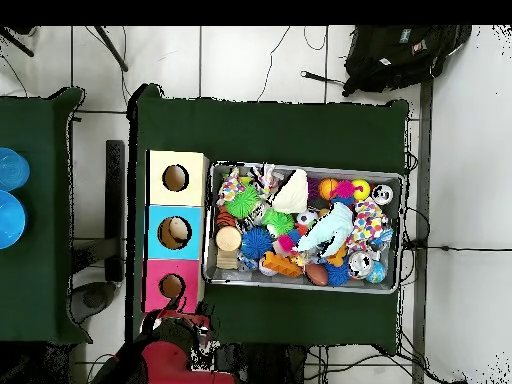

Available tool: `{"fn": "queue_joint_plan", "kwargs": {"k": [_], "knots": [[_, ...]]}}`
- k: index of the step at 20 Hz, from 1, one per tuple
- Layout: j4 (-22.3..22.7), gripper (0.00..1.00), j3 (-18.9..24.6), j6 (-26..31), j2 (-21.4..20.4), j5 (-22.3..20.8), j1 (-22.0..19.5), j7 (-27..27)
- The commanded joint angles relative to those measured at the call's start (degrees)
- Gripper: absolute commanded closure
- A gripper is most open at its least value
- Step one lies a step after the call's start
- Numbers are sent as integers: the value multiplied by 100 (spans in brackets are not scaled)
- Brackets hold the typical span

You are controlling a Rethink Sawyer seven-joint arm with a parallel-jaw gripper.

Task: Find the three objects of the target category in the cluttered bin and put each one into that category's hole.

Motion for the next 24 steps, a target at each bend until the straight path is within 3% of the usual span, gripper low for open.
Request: {"fn": "queue_joint_plan", "kwargs": {"k": [1, 24], "knots": [[117, 0, -148, -128, -66, 104, 158, 1316], [120, 0, -191, -145, -47, 174, 193, 1252]]}}
